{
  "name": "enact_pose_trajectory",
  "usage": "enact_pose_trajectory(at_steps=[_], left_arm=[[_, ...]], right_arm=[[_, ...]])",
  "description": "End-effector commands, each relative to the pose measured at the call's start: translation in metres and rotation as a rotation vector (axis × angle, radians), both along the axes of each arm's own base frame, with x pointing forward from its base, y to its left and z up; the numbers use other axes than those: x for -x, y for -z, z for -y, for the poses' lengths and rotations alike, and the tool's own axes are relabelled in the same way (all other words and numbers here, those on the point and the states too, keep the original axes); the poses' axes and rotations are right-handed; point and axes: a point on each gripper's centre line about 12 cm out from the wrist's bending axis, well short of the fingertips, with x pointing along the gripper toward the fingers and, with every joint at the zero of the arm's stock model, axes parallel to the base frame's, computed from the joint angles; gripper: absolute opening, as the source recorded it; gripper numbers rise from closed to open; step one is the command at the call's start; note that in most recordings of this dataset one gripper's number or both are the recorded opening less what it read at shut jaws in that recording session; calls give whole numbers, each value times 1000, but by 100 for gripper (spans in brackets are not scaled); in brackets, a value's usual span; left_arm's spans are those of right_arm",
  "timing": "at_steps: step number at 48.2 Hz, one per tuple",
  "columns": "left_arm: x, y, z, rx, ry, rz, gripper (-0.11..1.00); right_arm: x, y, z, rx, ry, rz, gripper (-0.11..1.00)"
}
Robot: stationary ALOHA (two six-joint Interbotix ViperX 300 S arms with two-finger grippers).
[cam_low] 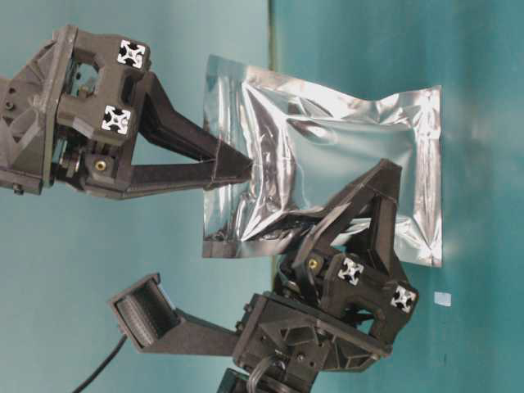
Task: Hand over the silver zip bag and make it stand upright.
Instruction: 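Open the right gripper and pull it back to the right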
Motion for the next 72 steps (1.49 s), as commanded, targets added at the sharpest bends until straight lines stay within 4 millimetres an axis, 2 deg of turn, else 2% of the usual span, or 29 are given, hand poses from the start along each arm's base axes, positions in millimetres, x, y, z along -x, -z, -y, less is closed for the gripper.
enact_pose_trajectory(at_steps=[1, 4, 11, 14, 16, 31, 39, 53, 65, 72], left_arm=[[1, -2, 1, -3, 3, 5, 29], [1, -1, 1, -8, 6, 4, 29], [0, -2, 1, -37, 16, 6, 28], [-1, -3, 1, -51, 22, 6, 27], [-2, -3, 1, -55, 22, 9, 27], [-1, -3, 1, -63, 26, 4, 27], [-2, -3, 1, -63, 25, 6, 27], [-2, -4, 1, -63, 25, 6, 27], [-4, -5, 0, -64, 25, 12, 27], [-3, -5, 1, -68, 28, 10, 27]], right_arm=[[1, -9, 0, -11, 23, 24, 19], [1, -10, 1, -14, 35, 28, 34], [2, -10, 1, -18, 46, 30, 77], [2, -13, 0, -16, 45, 45, 88], [2, -16, 0, -17, 47, 59, 92], [5, -26, 2, -18, 53, 93, 91], [10, -39, 3, -27, 78, 130, 91], [39, -58, 5, -57, 133, 267, 91], [67, -57, 8, -86, 184, 361, 91], [77, -53, 8, -92, 194, 368, 91]])
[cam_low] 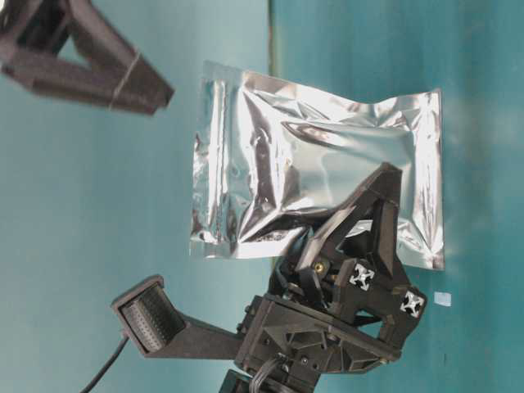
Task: Hand over the silver zip bag and make it stand upright.
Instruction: 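Open the right gripper and pull it back to the right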
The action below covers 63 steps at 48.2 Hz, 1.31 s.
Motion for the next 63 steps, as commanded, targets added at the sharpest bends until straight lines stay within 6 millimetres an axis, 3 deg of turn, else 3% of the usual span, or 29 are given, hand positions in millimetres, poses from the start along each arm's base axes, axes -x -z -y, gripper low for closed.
enact_pose_trajectory(at_steps=[1, 38, 63], left_arm=[[-3, -5, 2, -7, 8, 18, 27], [-4, -7, 2, -43, 23, 23, 27], [-5, -8, 3, -43, 25, 26, 27]], right_arm=[[5, -12, 0, -3, 8, 48, 91], [47, -20, -1, -2, 1, 276, 89], [52, -14, -9, -5, -25, 247, 89]])
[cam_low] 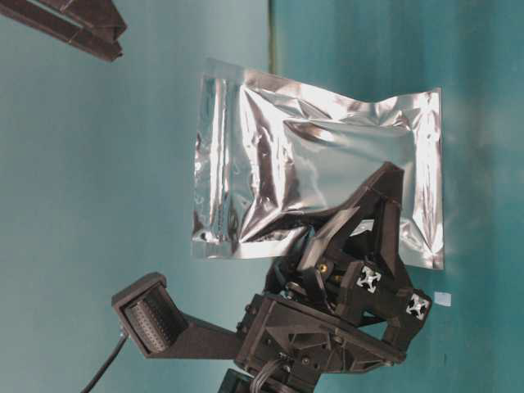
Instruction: Hand over the silver zip bag and make it stand upright.
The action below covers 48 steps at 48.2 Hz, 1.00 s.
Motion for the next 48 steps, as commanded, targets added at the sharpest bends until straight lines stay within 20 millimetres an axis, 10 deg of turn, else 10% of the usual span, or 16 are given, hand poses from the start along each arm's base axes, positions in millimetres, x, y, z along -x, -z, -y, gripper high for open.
enact_pose_trajectory(at_steps=[1, 48], left_arm=[[-3, -6, 1, -2, 4, 21, 27], [-4, -7, 2, -2, 5, 23, 27]], right_arm=[[2, -4, -4, -7, -9, 8, 89], [3, -1, -7, -9, -16, 2, 89]])
